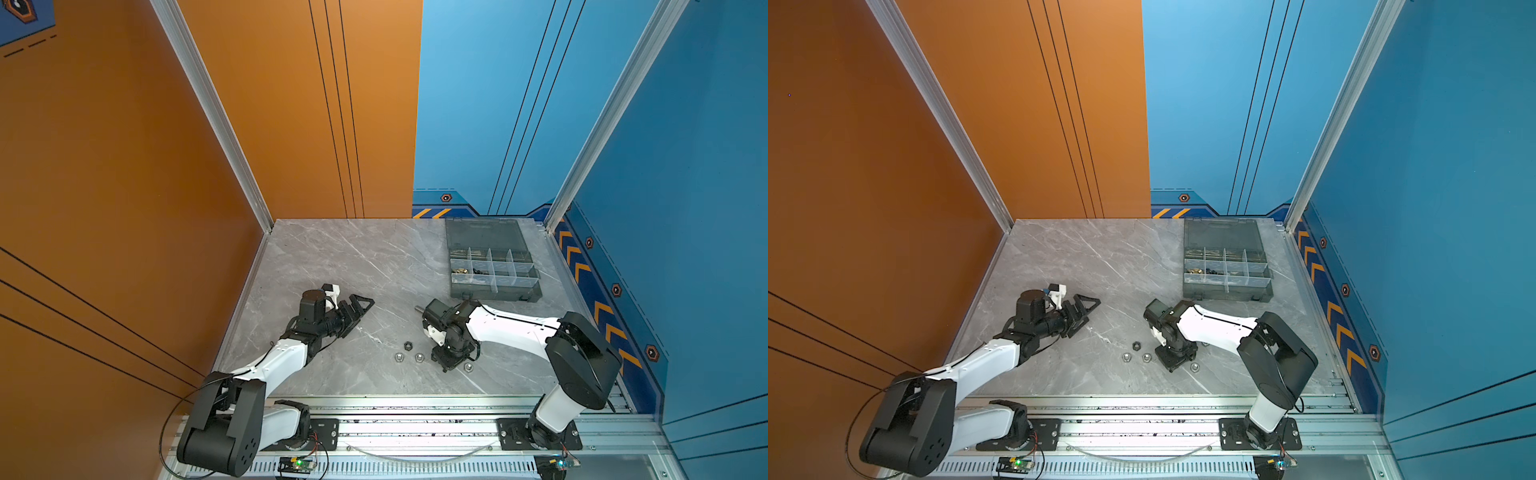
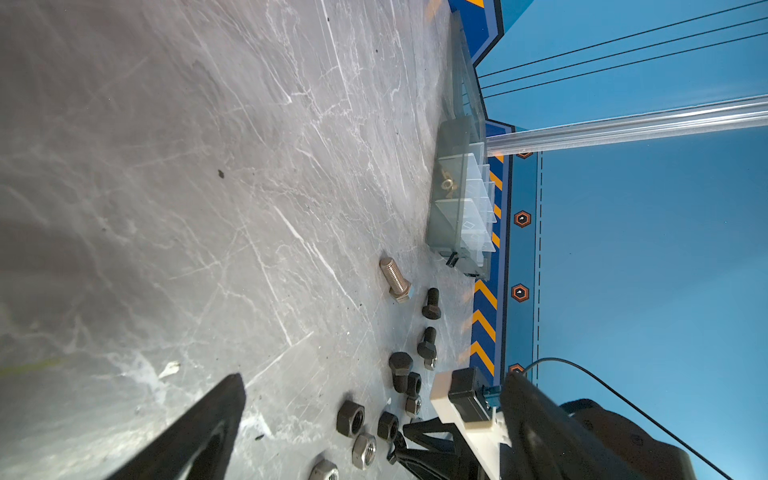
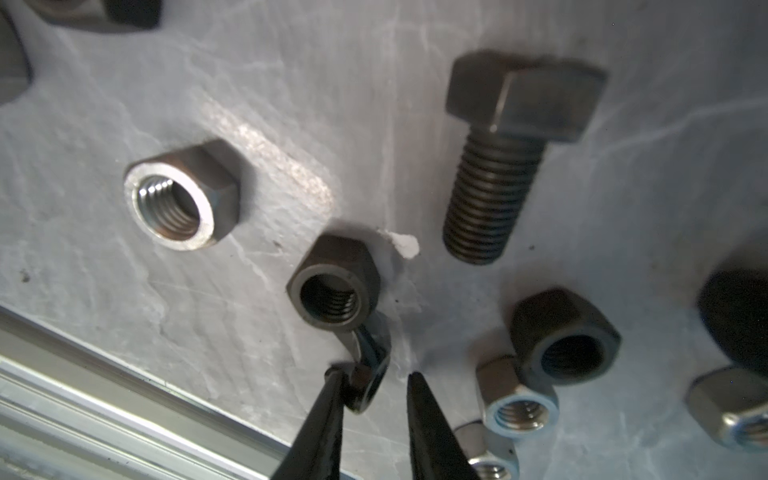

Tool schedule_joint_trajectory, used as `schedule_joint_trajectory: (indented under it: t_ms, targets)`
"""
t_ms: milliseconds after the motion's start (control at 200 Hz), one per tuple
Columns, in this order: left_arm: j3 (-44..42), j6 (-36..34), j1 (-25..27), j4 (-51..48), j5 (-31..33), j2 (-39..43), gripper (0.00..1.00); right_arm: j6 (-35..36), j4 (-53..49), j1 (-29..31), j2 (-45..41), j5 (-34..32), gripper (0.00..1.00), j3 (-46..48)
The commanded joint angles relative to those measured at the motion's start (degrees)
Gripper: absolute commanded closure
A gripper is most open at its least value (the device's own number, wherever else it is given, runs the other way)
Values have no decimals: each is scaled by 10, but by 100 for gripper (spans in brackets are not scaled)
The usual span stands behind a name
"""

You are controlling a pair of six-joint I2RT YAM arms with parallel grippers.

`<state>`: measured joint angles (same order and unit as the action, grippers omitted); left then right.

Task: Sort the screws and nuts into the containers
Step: 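Lower the right gripper and grasp another black wing nut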

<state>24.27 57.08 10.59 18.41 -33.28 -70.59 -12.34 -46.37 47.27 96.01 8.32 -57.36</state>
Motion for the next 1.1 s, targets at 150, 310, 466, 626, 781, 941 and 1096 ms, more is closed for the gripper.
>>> schedule_joint_trajectory:
  t_ms: [150, 310, 466, 626, 781, 941, 1096]
  targets:
    - [11, -3, 5, -5, 2, 1, 2, -14, 19, 3, 13, -4, 73, 5]
    - [11, -3, 5, -5, 4, -2, 2, -14, 22, 3, 16, -1, 78, 6]
    - [9, -3, 5, -3, 3, -2, 2, -14, 22, 0, 17, 2, 88, 7]
    - [7, -3, 5, 0, 5, -2, 2, -15, 24, -4, 15, 10, 98, 10]
    - [8, -3, 5, 3, 5, -4, 2, -12, 29, -15, -2, 26, 100, 7]
    - [6, -1, 4, 5, 4, -4, 2, -6, 36, -39, -37, 58, 100, 2]
    - [8, -1, 5, 6, 4, -2, 2, 5, 40, -96, -81, 93, 100, -12]
